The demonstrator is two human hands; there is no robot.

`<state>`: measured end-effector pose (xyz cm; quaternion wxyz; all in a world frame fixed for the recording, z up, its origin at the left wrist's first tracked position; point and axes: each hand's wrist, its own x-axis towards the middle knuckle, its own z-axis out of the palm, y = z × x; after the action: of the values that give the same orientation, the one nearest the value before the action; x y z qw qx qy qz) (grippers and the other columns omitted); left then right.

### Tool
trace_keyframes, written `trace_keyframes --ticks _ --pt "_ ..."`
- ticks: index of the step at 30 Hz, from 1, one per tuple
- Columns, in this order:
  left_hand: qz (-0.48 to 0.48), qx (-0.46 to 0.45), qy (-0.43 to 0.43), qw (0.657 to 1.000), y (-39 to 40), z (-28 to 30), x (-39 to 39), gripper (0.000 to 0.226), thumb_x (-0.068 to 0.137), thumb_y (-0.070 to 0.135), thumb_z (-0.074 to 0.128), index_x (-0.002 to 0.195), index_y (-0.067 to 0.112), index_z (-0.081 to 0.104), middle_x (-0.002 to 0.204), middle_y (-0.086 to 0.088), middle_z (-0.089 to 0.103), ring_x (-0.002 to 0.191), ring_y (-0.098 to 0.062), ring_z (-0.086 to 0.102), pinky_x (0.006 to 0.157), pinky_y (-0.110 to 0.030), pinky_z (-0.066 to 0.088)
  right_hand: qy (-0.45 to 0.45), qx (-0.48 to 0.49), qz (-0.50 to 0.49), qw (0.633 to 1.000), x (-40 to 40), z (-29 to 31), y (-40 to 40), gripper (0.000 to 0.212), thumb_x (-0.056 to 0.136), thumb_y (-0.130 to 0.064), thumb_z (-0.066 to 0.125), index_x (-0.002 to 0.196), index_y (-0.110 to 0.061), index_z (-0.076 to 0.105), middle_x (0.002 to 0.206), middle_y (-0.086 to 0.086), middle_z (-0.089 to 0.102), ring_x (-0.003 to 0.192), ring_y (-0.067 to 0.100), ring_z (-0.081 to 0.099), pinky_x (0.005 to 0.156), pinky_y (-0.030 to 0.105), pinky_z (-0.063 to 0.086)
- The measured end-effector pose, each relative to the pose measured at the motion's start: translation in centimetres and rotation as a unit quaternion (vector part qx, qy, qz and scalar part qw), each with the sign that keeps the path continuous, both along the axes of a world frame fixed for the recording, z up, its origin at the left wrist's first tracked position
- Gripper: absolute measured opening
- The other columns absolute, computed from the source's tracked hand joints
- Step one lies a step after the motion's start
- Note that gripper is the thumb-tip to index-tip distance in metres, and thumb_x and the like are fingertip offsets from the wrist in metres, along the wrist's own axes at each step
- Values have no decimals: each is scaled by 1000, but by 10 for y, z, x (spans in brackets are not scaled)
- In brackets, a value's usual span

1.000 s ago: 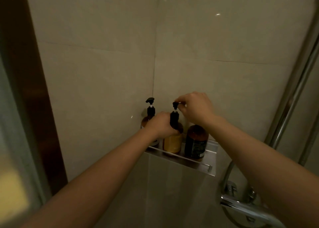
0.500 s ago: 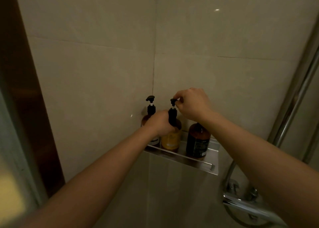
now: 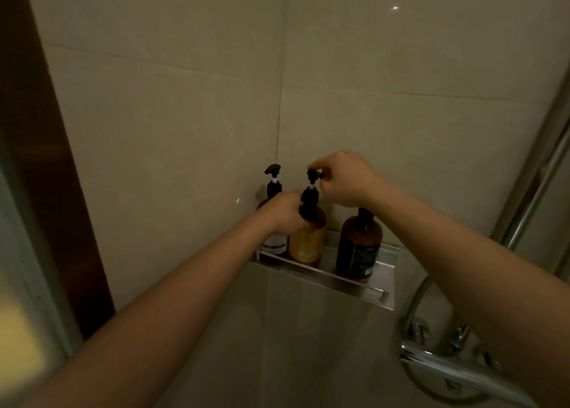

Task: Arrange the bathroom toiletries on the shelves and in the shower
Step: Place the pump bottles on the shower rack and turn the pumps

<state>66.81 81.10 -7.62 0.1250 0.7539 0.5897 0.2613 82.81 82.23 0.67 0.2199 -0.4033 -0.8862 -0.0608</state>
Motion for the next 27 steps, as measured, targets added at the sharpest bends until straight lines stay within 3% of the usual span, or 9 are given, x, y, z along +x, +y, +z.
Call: trace_keyframes --ticks 4,9,15,20,24,27 --pt "10 27 11 1000 1 -2 2 31 75 40 75 97 27 56 86 4 61 78 -14 59 57 -29 42 -20 -6 4 1000 0 5 1 53 82 -10 54 133 -21 60 119 8 69 103 24 63 83 31 53" --pt "-3 -32 -26 999 -1 -1 -1 48 78 34 76 120 24 54 103 1 63 92 -18 62 77 -37 55 -57 -4 24 998 1 7 0 58 83 -11 58 138 -28 55 124 3 67 108 23 62 86 33 51" --pt "-2 -9 -14 1000 -3 -1 -1 40 74 39 77 104 28 54 93 6 61 85 -13 60 62 -28 46 -91 41 20 995 -2 6 1 44 89 -15 55 133 -20 59 114 6 69 104 27 61 84 37 52" --pt "-8 -37 -16 999 -6 -3 -9 51 77 27 79 120 27 50 111 0 64 94 -19 65 71 -29 54 -91 66 19 993 -2 3 4 38 95 -18 53 133 -21 59 118 7 68 105 27 60 82 37 50" --pt "17 -3 -5 1000 -7 -2 -7 55 73 44 78 118 27 52 103 8 61 94 -15 61 64 -25 45 -88 79 7 993 -3 2 3 37 97 -18 51 133 -21 61 119 7 68 106 27 60 82 38 51" --pt "7 4 -17 1000 -10 -2 -2 50 69 46 81 107 28 54 96 10 60 89 -11 60 64 -27 46 -93 98 6 991 -4 0 2 35 97 -18 51 130 -20 62 118 8 68 105 28 61 82 40 52"
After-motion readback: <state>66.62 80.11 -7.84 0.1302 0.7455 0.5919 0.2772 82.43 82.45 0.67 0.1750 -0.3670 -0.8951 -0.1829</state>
